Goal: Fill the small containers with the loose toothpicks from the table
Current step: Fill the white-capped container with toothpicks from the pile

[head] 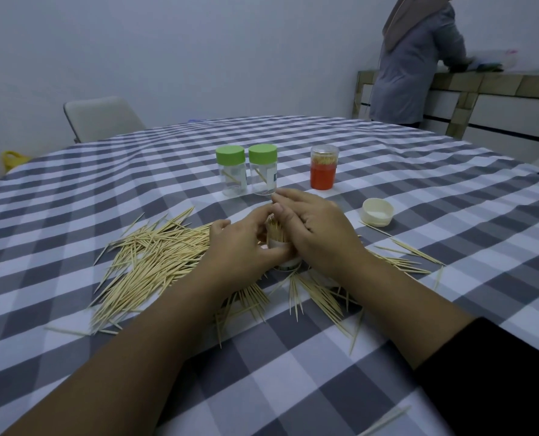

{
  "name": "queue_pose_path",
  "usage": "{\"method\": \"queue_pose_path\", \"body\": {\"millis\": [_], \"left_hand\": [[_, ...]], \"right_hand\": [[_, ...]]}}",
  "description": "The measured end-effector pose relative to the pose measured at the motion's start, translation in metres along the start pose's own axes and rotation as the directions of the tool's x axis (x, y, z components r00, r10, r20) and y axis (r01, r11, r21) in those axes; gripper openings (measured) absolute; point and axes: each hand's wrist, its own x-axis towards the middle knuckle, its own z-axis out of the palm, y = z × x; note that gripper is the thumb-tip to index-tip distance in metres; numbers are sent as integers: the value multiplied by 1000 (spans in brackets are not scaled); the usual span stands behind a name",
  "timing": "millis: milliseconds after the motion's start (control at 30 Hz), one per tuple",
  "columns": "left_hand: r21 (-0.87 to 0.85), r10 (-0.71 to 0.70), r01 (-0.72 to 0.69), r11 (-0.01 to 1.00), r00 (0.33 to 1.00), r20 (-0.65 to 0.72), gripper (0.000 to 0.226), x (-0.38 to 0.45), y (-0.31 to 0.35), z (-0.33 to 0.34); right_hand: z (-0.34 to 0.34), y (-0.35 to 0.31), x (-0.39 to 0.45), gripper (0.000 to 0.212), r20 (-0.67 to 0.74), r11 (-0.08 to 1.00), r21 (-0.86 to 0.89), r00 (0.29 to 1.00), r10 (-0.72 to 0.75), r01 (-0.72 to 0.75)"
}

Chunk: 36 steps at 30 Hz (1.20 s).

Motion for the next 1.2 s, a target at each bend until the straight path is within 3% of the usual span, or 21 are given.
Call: {"method": "queue_pose_path", "body": {"millis": [133,300,433,567,867,1033,1200], "left_hand": [[34,-17,16,999,1000,24,46,0,0,-1],[27,-44,44,999,999,7,47,-2,1,-3],[-32,-51,51,998,999,13,54,-3,2,-3],[-112,-71,75,991,997,36,44,-3,-1,-3],[-176,-53,63,982,997,62,45,-10,8,-9],[-325,-55,126,937,974,220,56,-16,12,-16],[-293,-84,171,941,954,287,53,-22,19,-20]], "right_hand": [[-2,0,-2,40,56,990,142,998,-7,-1],[-1,2,-1,39,158,986,165,987,-1,-26],[-3,1,-1,47,242,938,320,969,56,-134],[-6,-4,-3,53,264,872,446,961,84,-199],[-25,-9,-1,44,284,907,345,948,143,-240],[-35,-11,-2,24,296,908,343,945,139,-241],[-42,-12,-15,45,287,920,318,948,137,-229]]}}
